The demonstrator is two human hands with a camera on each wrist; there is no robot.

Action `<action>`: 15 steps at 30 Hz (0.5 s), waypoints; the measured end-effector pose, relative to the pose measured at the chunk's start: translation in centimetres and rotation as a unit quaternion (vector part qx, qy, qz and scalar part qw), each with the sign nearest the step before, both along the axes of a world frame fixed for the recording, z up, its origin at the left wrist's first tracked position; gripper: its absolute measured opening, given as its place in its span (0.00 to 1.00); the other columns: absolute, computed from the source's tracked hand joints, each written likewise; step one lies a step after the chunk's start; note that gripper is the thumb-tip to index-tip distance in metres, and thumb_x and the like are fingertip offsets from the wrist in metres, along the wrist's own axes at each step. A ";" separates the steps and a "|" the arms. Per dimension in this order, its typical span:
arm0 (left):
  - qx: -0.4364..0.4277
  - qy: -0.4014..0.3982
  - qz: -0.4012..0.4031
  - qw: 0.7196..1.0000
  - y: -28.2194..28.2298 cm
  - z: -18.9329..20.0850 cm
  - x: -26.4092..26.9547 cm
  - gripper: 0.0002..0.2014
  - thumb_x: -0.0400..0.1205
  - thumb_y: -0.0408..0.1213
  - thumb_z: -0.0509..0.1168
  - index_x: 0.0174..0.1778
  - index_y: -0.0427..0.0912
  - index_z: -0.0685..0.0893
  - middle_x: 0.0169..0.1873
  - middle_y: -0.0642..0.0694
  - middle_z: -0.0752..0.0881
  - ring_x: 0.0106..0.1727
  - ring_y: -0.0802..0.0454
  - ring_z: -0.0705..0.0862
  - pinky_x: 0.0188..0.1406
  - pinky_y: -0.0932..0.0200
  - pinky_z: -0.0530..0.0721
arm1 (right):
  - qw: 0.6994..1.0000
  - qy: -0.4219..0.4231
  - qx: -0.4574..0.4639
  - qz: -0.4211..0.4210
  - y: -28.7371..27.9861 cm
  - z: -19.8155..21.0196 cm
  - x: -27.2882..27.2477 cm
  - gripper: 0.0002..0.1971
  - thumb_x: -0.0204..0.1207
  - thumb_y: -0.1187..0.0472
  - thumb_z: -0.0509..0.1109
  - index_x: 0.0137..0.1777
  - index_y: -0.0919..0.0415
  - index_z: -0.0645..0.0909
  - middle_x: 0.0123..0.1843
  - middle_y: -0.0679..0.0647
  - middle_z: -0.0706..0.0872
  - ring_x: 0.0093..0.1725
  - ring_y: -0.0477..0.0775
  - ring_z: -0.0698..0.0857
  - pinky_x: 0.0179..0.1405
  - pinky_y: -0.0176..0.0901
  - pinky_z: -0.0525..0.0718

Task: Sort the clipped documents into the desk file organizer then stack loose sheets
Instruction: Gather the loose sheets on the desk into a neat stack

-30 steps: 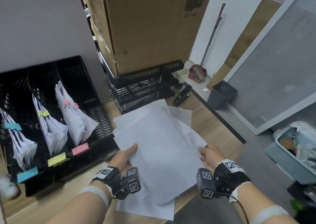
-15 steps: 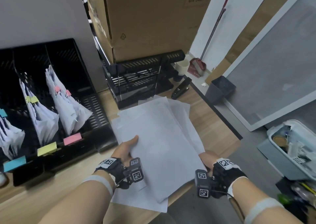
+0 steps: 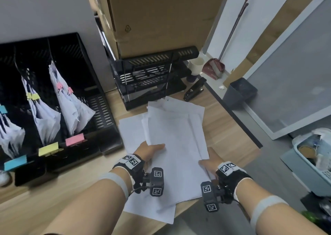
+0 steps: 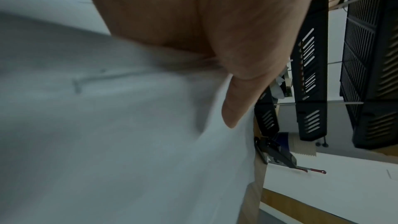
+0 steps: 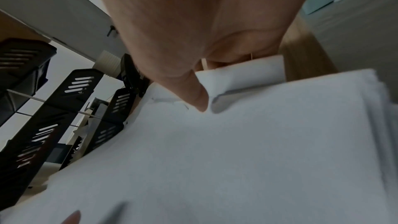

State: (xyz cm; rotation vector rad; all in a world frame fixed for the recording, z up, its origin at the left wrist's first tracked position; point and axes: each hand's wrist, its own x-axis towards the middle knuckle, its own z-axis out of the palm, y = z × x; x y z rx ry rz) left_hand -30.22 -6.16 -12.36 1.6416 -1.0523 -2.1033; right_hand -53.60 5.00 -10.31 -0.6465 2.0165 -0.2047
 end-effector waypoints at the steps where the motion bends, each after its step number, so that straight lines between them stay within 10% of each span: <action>1: -0.005 -0.007 -0.005 1.000 0.0 -0.4 0.0 0.14 0.72 0.39 0.80 0.51 0.40 0.90 0.50 0.34 0.94 0.55 0.30 0.92 0.64 0.32 0.87 | 1.000 -0.007 -0.002 0.014 -0.2 0.0 0.2 0.29 0.74 0.66 0.63 0.74 0.51 0.60 0.49 0.50 0.79 0.44 0.51 0.82 0.34 0.39 0.77; 7: -0.082 -0.014 0.004 0.997 0.3 -0.3 -0.5 0.21 0.65 0.41 0.76 0.55 0.41 0.89 0.47 0.36 0.94 0.51 0.32 0.93 0.57 0.29 0.89 | 0.994 -0.050 -0.069 -0.070 -0.4 1.0 0.0 0.33 0.66 0.72 0.61 0.74 0.56 0.71 0.63 0.56 0.84 0.61 0.60 0.83 0.63 0.51 0.82; 15: -0.280 0.142 0.060 0.948 -2.9 9.5 0.1 0.39 0.67 0.35 0.84 0.74 0.44 0.76 0.65 0.41 0.89 0.66 0.43 0.88 0.64 0.45 0.88 | 0.902 -0.114 -0.343 -0.237 -3.1 9.1 0.5 0.11 0.73 0.77 0.64 0.51 0.65 0.81 0.48 0.64 0.87 0.49 0.65 0.86 0.55 0.57 0.84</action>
